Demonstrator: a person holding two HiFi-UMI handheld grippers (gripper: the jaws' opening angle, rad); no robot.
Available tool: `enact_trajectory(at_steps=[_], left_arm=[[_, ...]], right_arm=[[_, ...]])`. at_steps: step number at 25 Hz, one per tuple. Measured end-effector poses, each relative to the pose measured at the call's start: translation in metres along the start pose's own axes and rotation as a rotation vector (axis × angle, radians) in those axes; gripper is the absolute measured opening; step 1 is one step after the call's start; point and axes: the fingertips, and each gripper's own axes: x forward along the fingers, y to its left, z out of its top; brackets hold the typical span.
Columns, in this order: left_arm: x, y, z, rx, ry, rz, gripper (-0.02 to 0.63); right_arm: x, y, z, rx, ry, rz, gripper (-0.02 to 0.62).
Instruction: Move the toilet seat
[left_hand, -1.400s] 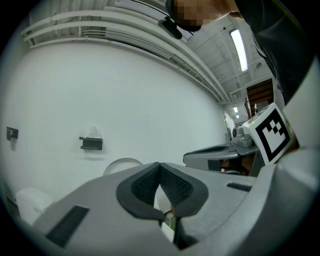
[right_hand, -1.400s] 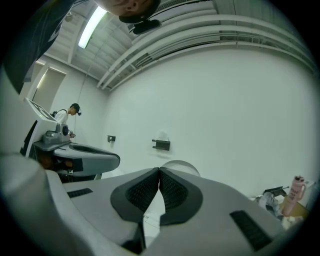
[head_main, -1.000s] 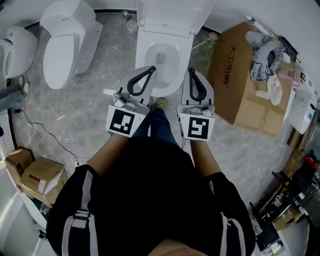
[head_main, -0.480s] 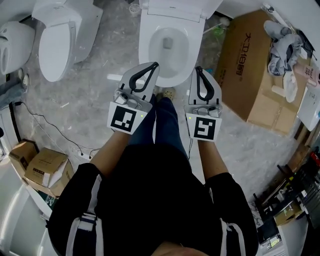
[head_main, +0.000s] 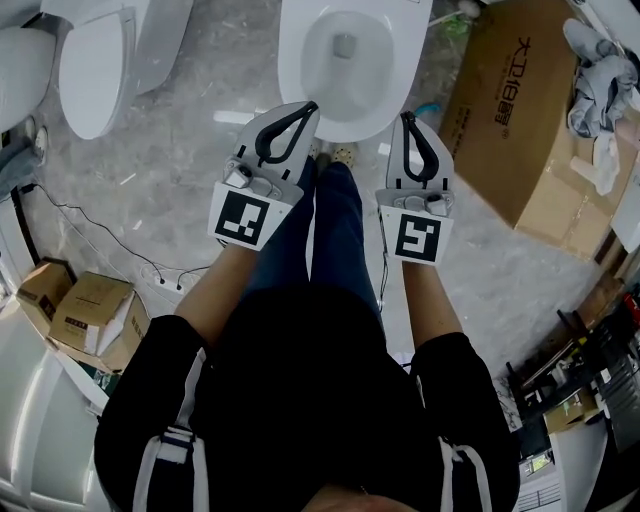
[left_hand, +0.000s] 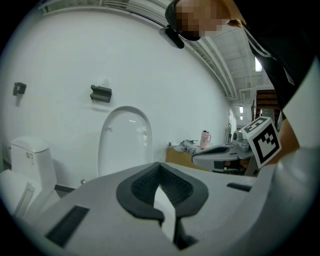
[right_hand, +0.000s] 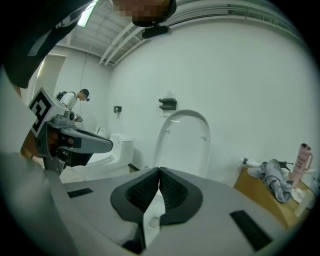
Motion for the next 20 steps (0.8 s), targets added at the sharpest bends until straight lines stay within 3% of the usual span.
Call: enact_trajectory(at_steps=[11, 20], left_arm=[[0.009, 0.001, -0.078, -0.079, 0.08, -0.01, 0.008], [0.028, 0.007, -0.118, -0.076, 0.116, -0.007, 0.008]], right_arm=[[0.012, 0.014, -0.079, 0.052, 0.084, -0.001, 0.023], [0.019, 0.019, -0.136, 0.031, 0.188, 0.031, 0.023]])
